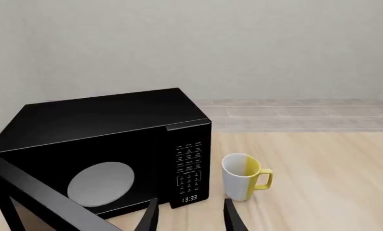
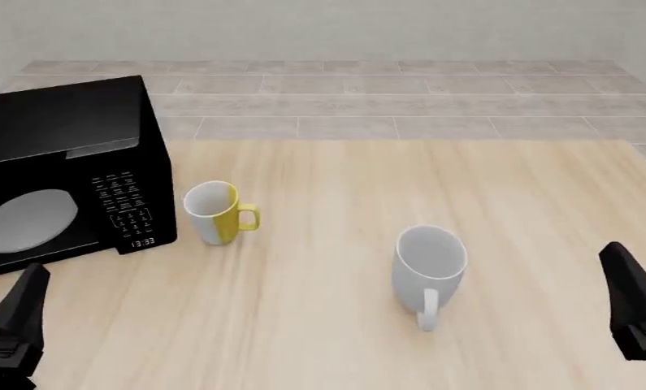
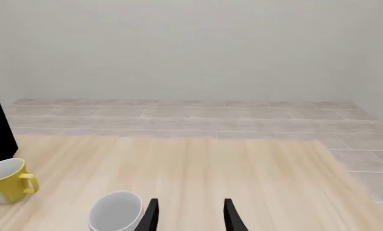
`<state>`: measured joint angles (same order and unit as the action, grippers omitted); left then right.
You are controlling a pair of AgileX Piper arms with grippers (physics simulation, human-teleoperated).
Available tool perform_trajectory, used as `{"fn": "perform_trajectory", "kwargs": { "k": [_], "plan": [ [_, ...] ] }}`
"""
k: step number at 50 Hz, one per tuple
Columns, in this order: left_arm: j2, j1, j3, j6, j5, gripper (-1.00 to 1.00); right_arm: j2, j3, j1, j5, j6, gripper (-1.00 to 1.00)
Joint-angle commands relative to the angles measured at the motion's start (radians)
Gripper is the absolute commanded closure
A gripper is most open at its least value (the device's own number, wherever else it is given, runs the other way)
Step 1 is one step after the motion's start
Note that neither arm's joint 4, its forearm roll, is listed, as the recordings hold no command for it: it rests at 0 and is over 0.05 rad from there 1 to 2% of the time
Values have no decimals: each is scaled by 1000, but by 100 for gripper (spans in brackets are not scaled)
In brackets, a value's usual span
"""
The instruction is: Put the yellow and white mug to the front of the white mug.
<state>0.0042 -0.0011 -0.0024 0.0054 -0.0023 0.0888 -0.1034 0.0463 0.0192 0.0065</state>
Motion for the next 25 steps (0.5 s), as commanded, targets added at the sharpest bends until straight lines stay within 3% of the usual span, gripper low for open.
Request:
{"fn": "perform_trajectory", "kwargs": {
  "k": [1, 14, 17, 20, 24, 25],
  "plan": [
    [6, -2, -1, -3, -3, -100, 176, -161, 80, 2, -35, -100],
    [14, -2, 0, 0, -14, -100, 361, -350, 206, 44, -117, -100],
    [13, -2, 0, 1, -13, -100, 408, -367, 240, 36, -141, -100],
    [12, -2, -1, -1, -10, -100, 450, -381, 259, 22, -123, -100],
    [5, -2, -2, 2, -4, -100, 487, -400, 269, 8, -142, -100],
    [5, -2, -2, 2, -3, -100, 493, -410, 279, 11, -169, -100]
  ]
}}
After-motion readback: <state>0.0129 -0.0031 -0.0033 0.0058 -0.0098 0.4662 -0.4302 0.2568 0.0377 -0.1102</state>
